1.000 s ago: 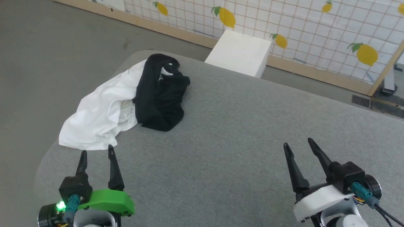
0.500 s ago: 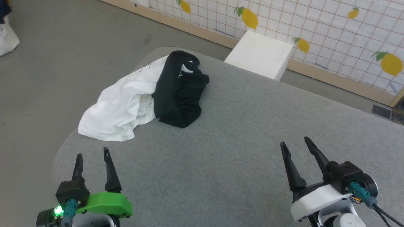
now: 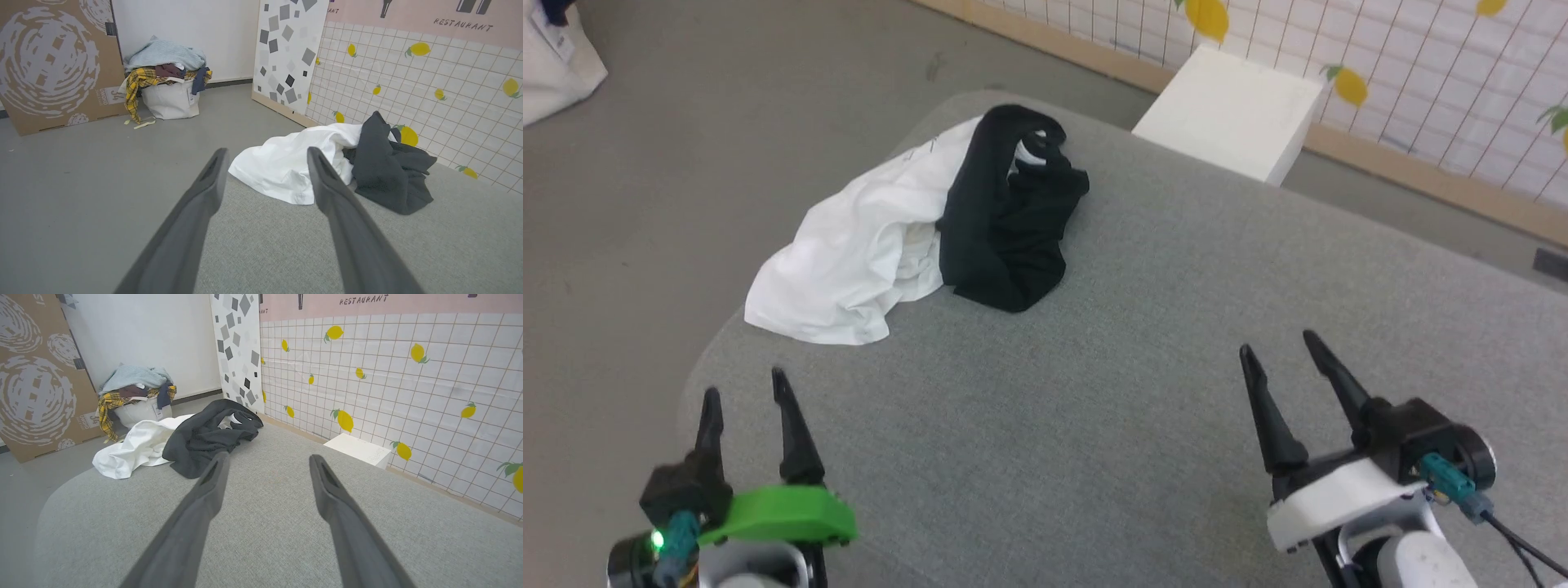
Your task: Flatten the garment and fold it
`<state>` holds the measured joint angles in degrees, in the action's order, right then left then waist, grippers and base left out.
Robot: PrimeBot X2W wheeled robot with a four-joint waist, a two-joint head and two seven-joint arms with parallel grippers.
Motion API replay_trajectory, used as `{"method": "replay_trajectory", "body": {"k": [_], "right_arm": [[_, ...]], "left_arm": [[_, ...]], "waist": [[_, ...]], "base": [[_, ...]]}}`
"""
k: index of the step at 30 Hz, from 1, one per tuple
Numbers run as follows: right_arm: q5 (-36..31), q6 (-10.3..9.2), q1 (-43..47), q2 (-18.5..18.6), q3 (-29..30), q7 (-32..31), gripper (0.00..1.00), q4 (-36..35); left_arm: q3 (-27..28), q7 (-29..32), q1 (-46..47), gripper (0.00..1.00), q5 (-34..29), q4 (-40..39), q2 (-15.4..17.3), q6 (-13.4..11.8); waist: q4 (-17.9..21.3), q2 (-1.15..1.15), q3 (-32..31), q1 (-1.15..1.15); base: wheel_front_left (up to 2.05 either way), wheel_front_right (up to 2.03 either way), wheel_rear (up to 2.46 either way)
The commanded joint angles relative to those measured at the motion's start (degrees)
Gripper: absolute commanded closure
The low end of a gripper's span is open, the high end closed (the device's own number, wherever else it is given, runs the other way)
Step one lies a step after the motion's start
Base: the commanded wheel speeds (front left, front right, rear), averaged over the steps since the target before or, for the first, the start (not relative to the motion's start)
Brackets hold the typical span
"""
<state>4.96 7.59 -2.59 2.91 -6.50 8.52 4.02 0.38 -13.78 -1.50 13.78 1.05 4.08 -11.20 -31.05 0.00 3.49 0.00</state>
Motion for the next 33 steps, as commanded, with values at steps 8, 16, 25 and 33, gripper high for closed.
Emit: {"method": "replay_trajectory", "body": {"k": [8,16,25,33], "right_arm": [[-4.2,-0.10,-6.4,0.0,-0.6,-2.3,0.00,-4.5],[-5.9,-0.10,-11.3,0.4,-0.2,-2.1,0.00,-6.3],[-5.1,-0.10,-14.0,0.3,-0.2,-0.1,0.00,-5.8],[-4.4,-0.10,-14.2,0.1,0.5,1.6,0.00,-4.0]], "left_arm": [[0.9,4.3,20.4,0.00,5.9,4.7,3.4,3.6],[3.6,15.8,39.9,0.00,12.2,12.4,8.5,6.3],[6.6,33.8,47.8,0.00,16.6,22.4,14.9,3.2],[9.7,46.8,42.3,0.00,19.3,25.4,17.1,-3.0]], "waist": [[8.2,0.00,16.3,0.00],[17.0,0.00,28.6,0.00],[23.8,0.00,34.7,0.00],[25.3,0.00,33.9,0.00]], "base": [[0.00,0.00,0.00],[0.00,0.00,0.00],[0.00,0.00,0.00],[0.00,0.00,0.00]]}}
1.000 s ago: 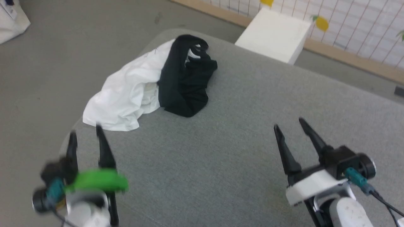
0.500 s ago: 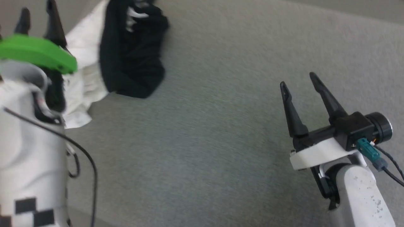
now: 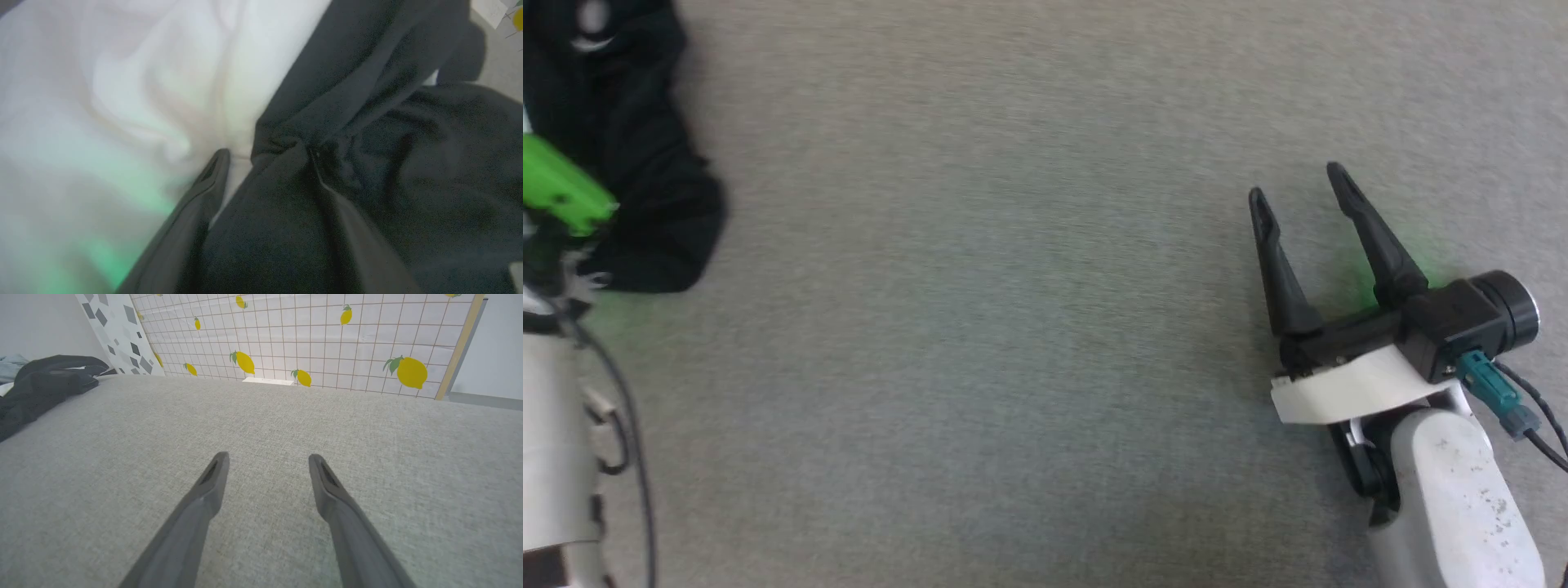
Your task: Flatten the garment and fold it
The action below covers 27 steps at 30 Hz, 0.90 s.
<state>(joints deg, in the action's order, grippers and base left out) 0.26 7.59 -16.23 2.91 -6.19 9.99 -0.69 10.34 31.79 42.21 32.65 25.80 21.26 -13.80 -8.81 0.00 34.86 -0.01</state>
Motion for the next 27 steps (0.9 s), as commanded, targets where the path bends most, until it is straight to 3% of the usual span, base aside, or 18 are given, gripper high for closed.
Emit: {"method": "replay_trajectory", "body": {"k": [1,2,3,4,5,8,14,19,22,27], "right_arm": [[0.3,-0.10,-0.6,0.1,0.3,0.2,0.00,0.9],[0.3,-0.10,-0.6,0.1,0.2,0.4,0.00,1.2],[0.5,-0.10,-0.6,0.1,0.1,0.5,0.00,1.5],[0.7,-0.10,-0.6,0.1,-0.1,0.7,0.00,1.9],[0.8,-0.10,-0.5,0.0,-0.2,0.8,0.00,2.2],[1.4,-0.10,0.1,0.0,-0.6,1.4,0.00,3.8],[4.0,-0.10,2.1,0.0,-1.1,2.5,0.00,6.9],[6.0,-0.10,4.7,0.0,-0.2,3.2,0.00,9.0],[6.7,-0.10,6.4,0.0,0.6,3.5,0.00,9.8],[7.5,-0.10,8.9,0.0,2.0,3.8,0.00,10.3]], "left_arm": [[-0.3,2.6,-2.4,0.00,0.6,0.6,-0.1,-0.8],[-0.5,4.3,-3.6,0.00,0.6,0.6,0.0,-1.5],[-0.8,5.6,-4.6,0.24,0.5,0.5,0.1,-1.9],[-1.3,7.2,-5.8,0.91,0.5,0.1,0.1,-2.0],[-1.6,8.2,-6.7,1.00,0.6,-0.4,0.2,-1.9],[-1.3,6.8,-9.0,1.00,0.2,-3.8,1.0,-1.3],[-1.3,-5.4,-9.9,1.00,-6.2,-10.8,5.5,-0.7],[-4.3,-15.1,-6.5,1.00,-11.0,-15.5,8.1,2.3],[-7.1,-18.7,-3.1,1.00,-12.5,-17.1,8.0,4.4],[-12.4,-23.4,3.2,1.00,-13.3,-18.0,5.0,7.9]], "waist": [[3.0,0.00,2.2,0.01],[2.9,0.00,1.5,0.01],[2.9,0.00,1.0,0.01],[2.8,0.00,0.1,0.01],[2.7,0.00,-0.8,0.01],[2.5,0.00,-4.7,0.01],[3.3,0.00,-13.8,0.01],[5.1,0.00,-20.9,0.01],[6.5,0.00,-24.1,0.01],[9.8,0.00,-28.6,0.01]], "base": [[0.00,0.00,0.00],[0.00,0.00,0.00],[0.00,0.00,0.00],[0.00,0.00,0.00],[0.00,0.00,0.00],[0.00,0.00,0.00],[0.00,0.00,0.00],[0.00,0.00,0.00],[0.00,0.00,0.00],[0.00,0.00,0.00]]}}
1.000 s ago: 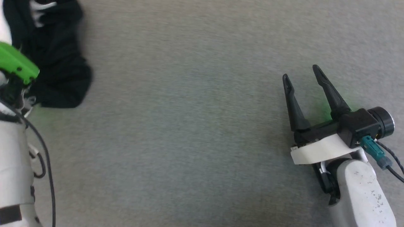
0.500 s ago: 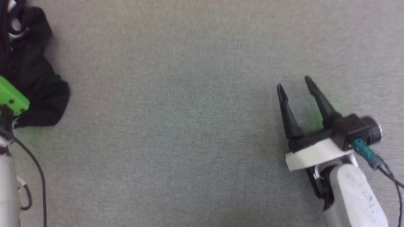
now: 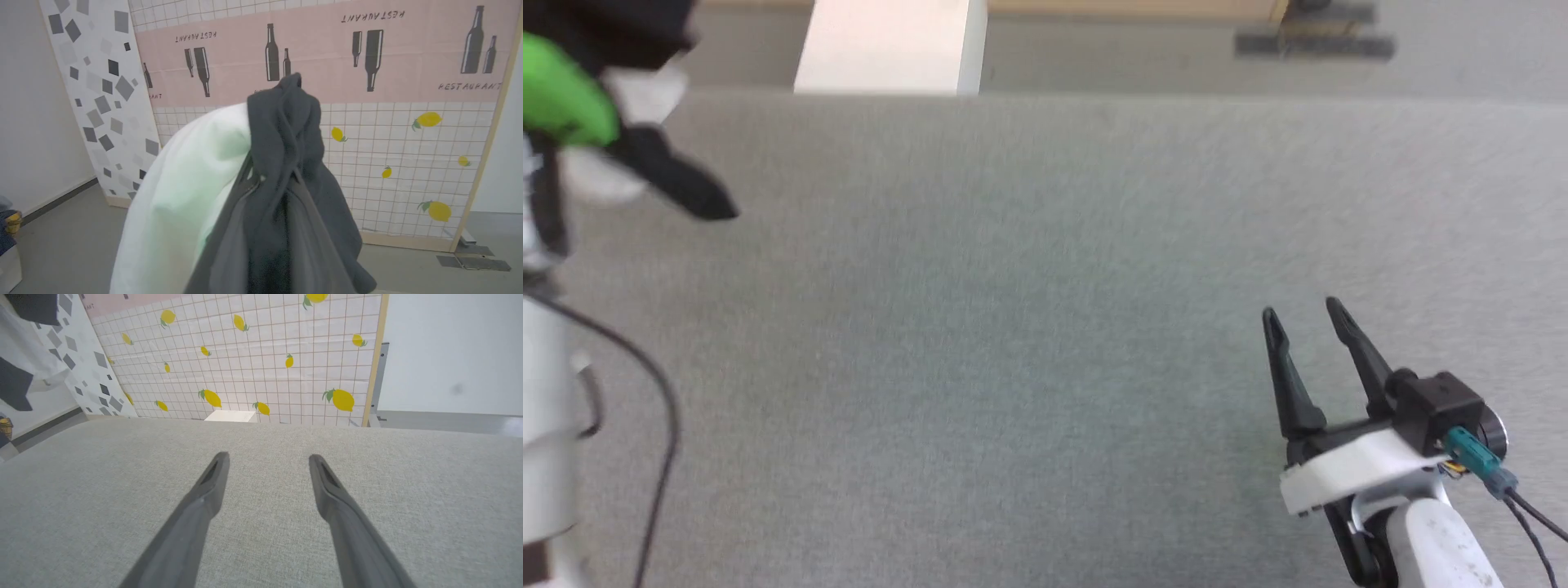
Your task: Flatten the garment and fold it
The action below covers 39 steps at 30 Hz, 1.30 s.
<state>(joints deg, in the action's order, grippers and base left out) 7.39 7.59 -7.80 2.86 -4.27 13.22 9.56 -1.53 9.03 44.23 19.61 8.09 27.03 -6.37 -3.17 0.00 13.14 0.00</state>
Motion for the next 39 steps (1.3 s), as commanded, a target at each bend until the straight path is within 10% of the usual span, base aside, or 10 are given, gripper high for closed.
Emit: {"method": "replay_trajectory", "body": {"k": [1,16,29,30,31,39], "right_arm": [[0.4,-0.10,0.9,0.0,0.5,0.6,0.00,0.1],[1.5,-0.10,3.6,0.0,-0.2,-0.2,0.00,-0.7],[1.4,-0.10,3.9,0.0,0.1,-0.8,0.00,-1.8],[1.4,-0.10,3.9,0.0,0.1,-0.9,0.00,-1.8],[1.3,-0.10,3.9,0.0,0.0,-1.0,0.00,-1.9],[1.1,-0.10,3.8,0.0,-0.4,-1.3,0.00,-2.3]], "left_arm": [[-1.6,-1.1,2.1,1.00,-0.2,-0.3,-1.6,1.1],[-17.6,-4.8,1.3,1.00,4.5,5.9,-20.4,6.8],[-29.5,14.4,-12.9,1.00,8.2,29.8,-23.0,8.9],[-29.9,15.5,-13.3,0.77,8.3,30.8,-23.1,9.0],[-30.3,16.1,-13.4,0.07,8.3,31.2,-23.1,9.1],[-25.1,-3.1,-14.2,0.00,8.6,22.6,-23.1,5.9]], "waist": [[4.6,0.00,-7.4,0.00],[15.6,0.00,-10.1,0.00],[17.4,0.00,-7.9,0.00],[17.0,0.00,-7.7,0.00],[16.7,0.00,-7.7,0.00],[13.9,0.00,-8.8,0.00]], "base": [[0.00,0.00,0.00],[0.00,0.00,0.00],[0.00,0.00,0.00],[0.00,0.00,0.00],[0.00,0.00,0.00],[0.00,0.00,0.00]]}}
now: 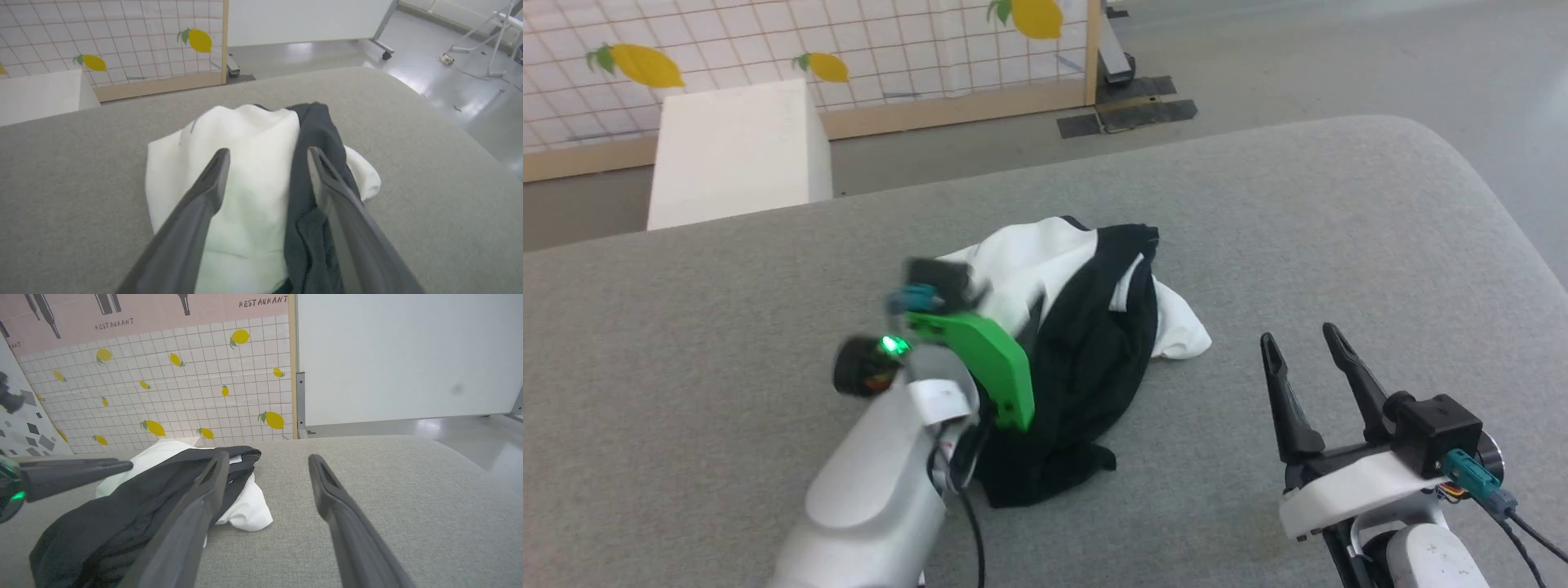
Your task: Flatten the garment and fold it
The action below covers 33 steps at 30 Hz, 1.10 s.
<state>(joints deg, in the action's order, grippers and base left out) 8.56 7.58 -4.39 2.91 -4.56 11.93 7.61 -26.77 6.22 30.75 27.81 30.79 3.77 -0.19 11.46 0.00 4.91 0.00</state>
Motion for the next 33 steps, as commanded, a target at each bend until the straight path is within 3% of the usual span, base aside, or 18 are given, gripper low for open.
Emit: {"method": "replay_trajectory", "body": {"k": [1,5,9,16,26,28,30,33], "right_arm": [[-0.1,-0.09,0.5,0.0,-0.1,-0.1,0.00,-0.4],[-0.4,-0.09,1.2,0.0,0.1,-0.4,0.00,-0.8],[-0.6,-0.09,1.8,0.0,0.3,-0.9,0.00,-1.4],[-0.6,-0.09,1.9,0.0,0.7,-1.3,0.00,-2.4],[0.4,-0.09,0.8,0.0,-0.8,-0.8,0.00,-1.5],[0.6,-0.09,0.7,0.0,-0.8,-0.6,0.00,-1.3],[0.6,-0.09,0.7,0.0,-0.5,-0.4,0.00,-1.0],[0.6,-0.09,0.8,0.0,-0.3,-0.1,0.00,-0.7]], "left_arm": [[1.1,-4.1,-1.4,0.00,0.1,-2.1,0.4,-0.9],[2.8,-11.9,-5.6,0.00,-1.5,-8.9,2.2,-3.5],[1.5,-12.4,-11.9,0.00,-2.9,-15.0,4.8,-4.3],[-3.7,-4.7,-20.1,0.00,-2.4,-20.3,7.5,-2.4],[-6.5,7.2,-17.9,0.00,-1.0,-17.3,7.6,-2.3],[-6.9,8.5,-17.3,0.96,-0.3,-17.4,7.6,-1.5],[-7.1,8.8,-16.9,1.00,0.0,-18.0,7.7,-0.7],[-5.7,6.5,-16.6,1.00,-0.3,-19.6,8.2,-1.8]], "waist": [[-1.1,0.00,-0.9,0.00],[-2.4,0.00,-1.7,0.00],[-3.5,0.00,-2.0,0.00],[-4.8,0.00,-1.1,0.00],[-3.0,0.00,0.1,0.00],[-2.3,0.00,0.3,0.00],[-1.9,0.00,0.3,0.00],[-1.6,0.00,0.3,0.00]], "base": [[0.00,0.00,0.00],[0.00,0.00,0.00],[0.00,0.00,0.00],[0.00,0.00,0.00],[0.00,0.00,0.00],[0.00,0.00,0.00],[0.00,0.00,0.00],[0.00,0.00,0.00]]}}
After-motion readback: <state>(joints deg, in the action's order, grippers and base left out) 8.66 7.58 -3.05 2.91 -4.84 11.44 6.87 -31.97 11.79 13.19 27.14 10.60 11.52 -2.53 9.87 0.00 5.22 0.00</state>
